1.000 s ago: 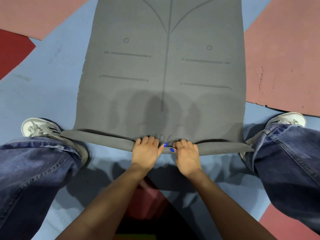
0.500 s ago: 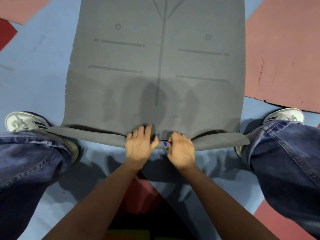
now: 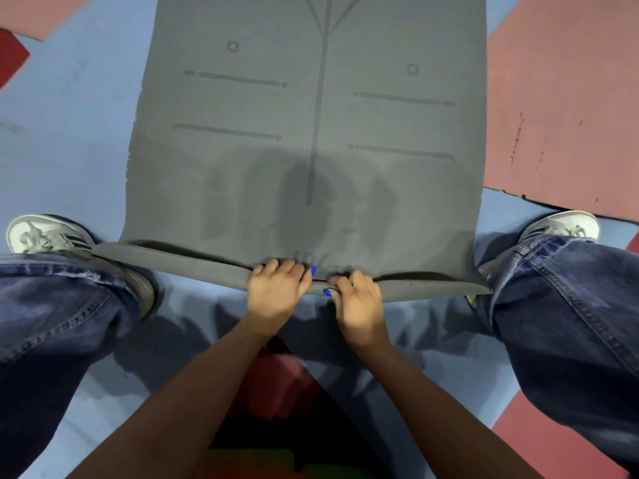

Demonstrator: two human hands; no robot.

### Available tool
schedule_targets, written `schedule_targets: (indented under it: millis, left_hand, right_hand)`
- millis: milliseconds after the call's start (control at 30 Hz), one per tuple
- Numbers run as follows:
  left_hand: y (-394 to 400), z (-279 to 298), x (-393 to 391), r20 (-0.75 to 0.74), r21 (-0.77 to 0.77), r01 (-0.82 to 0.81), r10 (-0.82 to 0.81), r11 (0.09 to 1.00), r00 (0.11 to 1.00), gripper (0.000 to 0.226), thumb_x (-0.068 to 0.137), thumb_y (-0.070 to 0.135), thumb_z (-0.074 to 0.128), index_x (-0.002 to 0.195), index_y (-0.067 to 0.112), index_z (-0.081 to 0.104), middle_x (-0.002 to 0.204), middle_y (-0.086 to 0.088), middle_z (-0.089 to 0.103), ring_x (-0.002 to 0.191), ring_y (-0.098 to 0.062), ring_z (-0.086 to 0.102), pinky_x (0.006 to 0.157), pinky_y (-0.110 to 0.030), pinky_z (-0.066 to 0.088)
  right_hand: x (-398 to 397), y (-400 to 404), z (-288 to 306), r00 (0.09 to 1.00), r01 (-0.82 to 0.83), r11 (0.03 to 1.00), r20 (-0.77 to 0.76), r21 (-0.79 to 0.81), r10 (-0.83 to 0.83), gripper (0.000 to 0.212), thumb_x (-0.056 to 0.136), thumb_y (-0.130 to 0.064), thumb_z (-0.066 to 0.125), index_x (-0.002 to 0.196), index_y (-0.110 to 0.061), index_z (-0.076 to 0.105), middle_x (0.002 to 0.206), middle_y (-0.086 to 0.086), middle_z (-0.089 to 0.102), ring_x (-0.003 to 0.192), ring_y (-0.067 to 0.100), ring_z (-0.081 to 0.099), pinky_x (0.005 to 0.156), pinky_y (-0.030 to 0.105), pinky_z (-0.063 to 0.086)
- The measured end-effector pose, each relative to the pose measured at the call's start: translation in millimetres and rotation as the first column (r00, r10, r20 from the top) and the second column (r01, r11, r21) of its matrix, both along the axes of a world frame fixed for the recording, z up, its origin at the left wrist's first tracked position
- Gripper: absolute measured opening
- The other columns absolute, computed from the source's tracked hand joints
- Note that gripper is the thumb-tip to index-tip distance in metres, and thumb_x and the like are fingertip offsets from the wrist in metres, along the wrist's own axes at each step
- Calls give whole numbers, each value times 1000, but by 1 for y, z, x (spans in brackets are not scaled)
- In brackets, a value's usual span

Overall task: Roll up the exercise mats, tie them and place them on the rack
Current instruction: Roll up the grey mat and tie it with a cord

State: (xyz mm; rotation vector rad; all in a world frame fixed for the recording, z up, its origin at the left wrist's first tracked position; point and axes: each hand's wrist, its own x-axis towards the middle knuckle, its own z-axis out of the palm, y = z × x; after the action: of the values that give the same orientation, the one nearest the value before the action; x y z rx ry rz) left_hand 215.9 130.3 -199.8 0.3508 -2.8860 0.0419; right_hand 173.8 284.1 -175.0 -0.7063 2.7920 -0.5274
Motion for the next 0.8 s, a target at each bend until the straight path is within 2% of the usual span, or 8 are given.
schedule_targets:
  millis: [100, 200, 333, 500, 600, 667, 733, 800]
  left_hand:
    - [2, 2, -5, 44, 43, -45, 43, 998, 998, 37, 87, 30, 53, 52, 19, 56, 51, 1, 52, 51, -21, 53, 48, -29, 38]
    - [2, 4, -8, 67, 123, -74, 66, 990, 996, 30, 81, 26, 53, 53, 18, 58, 52, 0, 54, 50, -22, 55, 47, -29, 39]
    - [0, 5, -13, 71, 89, -63, 56, 994, 996, 14, 79, 31, 55, 72, 19, 56, 55, -1, 53, 53, -21, 57, 45, -29, 40]
    - [1, -6, -12, -27, 31, -80, 80, 996, 996, 38, 81, 31, 55, 116, 16, 59, 104, -7, 64, 86, -23, 52, 81, -39, 40]
    - [-5, -1, -23, 65, 47, -35, 31, 998, 997, 50, 83, 31, 50, 132, 17, 54, 133, -10, 55, 123, -27, 49, 107, -57, 30]
    - [-8, 2, -30, 152, 47, -4, -3, 999, 988, 53, 85, 30, 48, 137, 19, 50, 140, -10, 51, 132, -28, 45, 107, -65, 24]
    - [-9, 2, -31, 253, 59, 16, -30, 998, 967, 51, 90, 32, 45, 140, 21, 47, 143, -8, 48, 135, -28, 42, 105, -70, 25]
    - [-10, 6, -31, 372, 94, 16, -50, 995, 927, 51, 95, 43, 36, 143, 25, 44, 149, -6, 42, 139, -28, 35, 106, -70, 23]
  right_hand:
    - [2, -1, 2, 999, 46, 998, 4, -36, -45, 33, 86, -33, 44, 88, -14, 71, 75, 4, 53, 63, 25, 51, 65, 30, 31]
    - [-1, -7, 2, 999, 31, 999, -44, 42, -29, 27, 81, -24, 44, 82, -15, 69, 78, 6, 54, 65, 28, 51, 65, 32, 27]
    - [-11, -14, 9, 1000, -9, 992, -11, 124, 10, 27, 70, -20, 41, 72, -16, 68, 74, 8, 53, 60, 30, 51, 63, 32, 24]
    - [-21, -19, 18, 984, -27, 990, 179, 139, 1, 25, 69, -19, 46, 80, -12, 67, 74, 9, 59, 61, 31, 58, 62, 31, 45]
    - [-33, -21, 21, 961, -5, 999, 275, 41, -6, 27, 73, -12, 60, 100, -5, 61, 85, 14, 64, 76, 36, 61, 71, 38, 47]
    - [-37, -22, 22, 969, -56, 998, 242, 28, 47, 13, 76, -16, 54, 83, -8, 62, 79, 11, 61, 71, 35, 60, 68, 37, 46]
    - [-37, -16, 20, 979, -136, 990, 158, 30, 130, 21, 79, -24, 46, 70, -11, 61, 71, 7, 57, 65, 31, 57, 66, 33, 41]
    - [-38, -7, 18, 965, -252, 966, 93, 52, 246, 29, 82, -29, 44, 72, -12, 65, 73, 7, 56, 66, 29, 55, 66, 31, 30]
